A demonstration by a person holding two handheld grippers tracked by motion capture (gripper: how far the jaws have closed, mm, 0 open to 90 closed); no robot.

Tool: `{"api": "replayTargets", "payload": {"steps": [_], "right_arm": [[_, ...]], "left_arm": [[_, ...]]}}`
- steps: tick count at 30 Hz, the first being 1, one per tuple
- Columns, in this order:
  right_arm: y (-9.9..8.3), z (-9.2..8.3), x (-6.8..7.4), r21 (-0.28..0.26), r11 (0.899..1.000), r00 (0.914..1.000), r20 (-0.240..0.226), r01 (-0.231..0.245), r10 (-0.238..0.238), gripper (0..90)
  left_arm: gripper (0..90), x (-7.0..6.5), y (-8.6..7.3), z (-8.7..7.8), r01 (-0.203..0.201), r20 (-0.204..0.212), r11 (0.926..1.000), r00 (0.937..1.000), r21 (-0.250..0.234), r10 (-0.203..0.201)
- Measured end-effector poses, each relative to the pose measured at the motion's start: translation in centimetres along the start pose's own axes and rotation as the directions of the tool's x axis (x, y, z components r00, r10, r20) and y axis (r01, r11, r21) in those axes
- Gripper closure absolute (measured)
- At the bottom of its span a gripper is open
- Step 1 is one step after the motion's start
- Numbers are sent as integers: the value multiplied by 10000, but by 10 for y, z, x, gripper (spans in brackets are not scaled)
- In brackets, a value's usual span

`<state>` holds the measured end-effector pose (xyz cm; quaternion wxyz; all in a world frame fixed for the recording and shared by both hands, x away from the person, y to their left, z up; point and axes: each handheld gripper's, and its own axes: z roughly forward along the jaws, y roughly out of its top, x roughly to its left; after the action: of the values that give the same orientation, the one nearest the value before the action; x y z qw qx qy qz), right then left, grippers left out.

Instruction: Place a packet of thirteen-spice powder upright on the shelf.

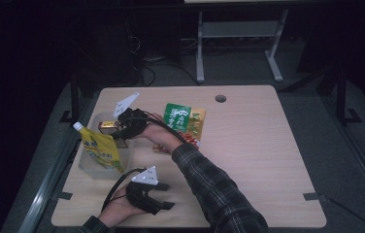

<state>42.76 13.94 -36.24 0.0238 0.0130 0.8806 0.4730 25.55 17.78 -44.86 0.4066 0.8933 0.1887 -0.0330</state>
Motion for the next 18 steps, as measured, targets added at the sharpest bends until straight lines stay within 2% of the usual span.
{"api": "replayTargets", "payload": {"steps": [5,7,10,11,17,18], "right_arm": [[-2,4,1,260,9992,9995,38,306,-308,669],[-4,4,1,338,9993,9998,67,181,-183,669],[-4,8,0,136,9999,10000,42,-9,8,669],[-3,9,0,93,9999,9999,31,101,-102,669],[-3,24,0,55,9999,10000,26,94,-94,668],[-4,25,1,69,9999,10000,-25,-95,95,668]], "left_arm": [[329,1,0,-1,-82,-12,9999,10000,62,82],[329,1,0,0,-76,-7,9999,10000,65,76],[329,0,0,0,-79,5,10000,10000,50,79],[330,0,0,0,-112,7,9999,9999,65,112],[329,0,0,1,-5,49,10000,10000,11,5],[329,0,0,1,-6,50,10000,10000,14,6]]}}
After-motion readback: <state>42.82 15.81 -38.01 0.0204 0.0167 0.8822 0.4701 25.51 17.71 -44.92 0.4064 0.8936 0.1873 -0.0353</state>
